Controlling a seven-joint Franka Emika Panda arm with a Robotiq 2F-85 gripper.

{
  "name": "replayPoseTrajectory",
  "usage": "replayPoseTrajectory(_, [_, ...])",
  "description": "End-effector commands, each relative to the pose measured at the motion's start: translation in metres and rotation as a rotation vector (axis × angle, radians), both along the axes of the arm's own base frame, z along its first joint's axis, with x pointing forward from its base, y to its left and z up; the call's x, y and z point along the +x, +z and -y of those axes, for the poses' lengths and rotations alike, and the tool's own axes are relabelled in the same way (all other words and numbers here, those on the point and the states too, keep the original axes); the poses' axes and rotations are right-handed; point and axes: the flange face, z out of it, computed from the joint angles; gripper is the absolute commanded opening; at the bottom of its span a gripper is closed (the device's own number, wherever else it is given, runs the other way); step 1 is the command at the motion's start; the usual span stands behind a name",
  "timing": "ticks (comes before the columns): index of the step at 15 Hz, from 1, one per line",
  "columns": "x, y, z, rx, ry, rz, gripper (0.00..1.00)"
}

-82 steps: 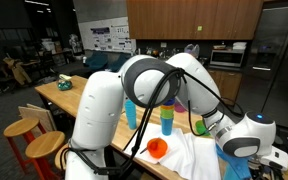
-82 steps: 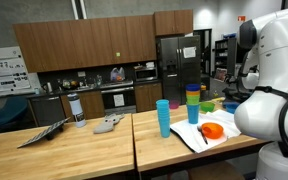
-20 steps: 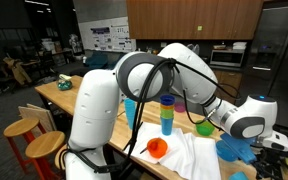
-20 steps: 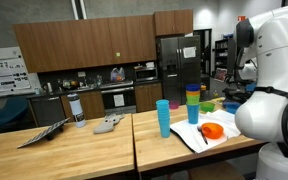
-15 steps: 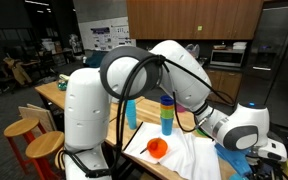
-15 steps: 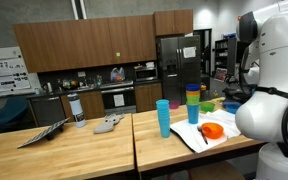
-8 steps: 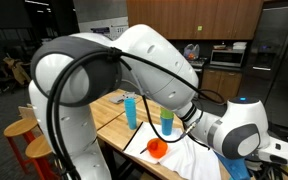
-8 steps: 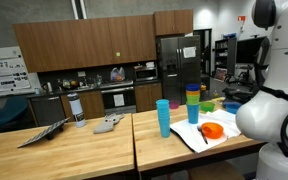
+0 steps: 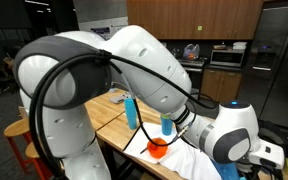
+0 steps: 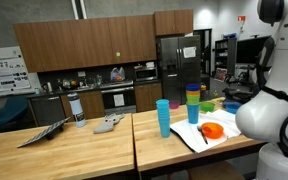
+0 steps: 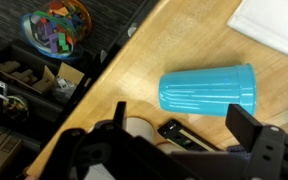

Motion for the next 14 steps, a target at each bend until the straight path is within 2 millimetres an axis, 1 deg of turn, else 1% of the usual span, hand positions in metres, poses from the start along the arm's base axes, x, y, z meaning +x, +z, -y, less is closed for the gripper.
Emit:
replayPoseTrajectory(1, [0.004,-0.004,-0.003,-0.003,-0.009,0.006,1.0])
replayPoseTrajectory(2, [0.012,-0.01,-0.013,-0.008,-0.004,0.021,1.0])
replayPoseTrajectory(4, [0.023,-0.02,-0.025,-0.018,-0.005,0.049,1.0])
replayPoseTrajectory(6, [0.035,-0.036,-0.039,-0.002,-0.035,0.081,1.0])
replayPoseTrajectory(7, [0.04,-0.042,-0.043,-0.002,-0.053,0.09,1.0])
replayPoseTrajectory(8, [0.044,-0.049,-0.052,0.023,-0.062,0.095,1.0])
replayPoseTrajectory(11, [0.048,-0.064,-0.065,0.089,-0.092,0.033,1.0])
replayPoseTrajectory(12, [0.047,-0.066,-0.072,0.127,-0.084,0.024,1.0])
replayPoseTrajectory(14, [0.048,-0.064,-0.071,0.145,-0.105,0.008,1.0])
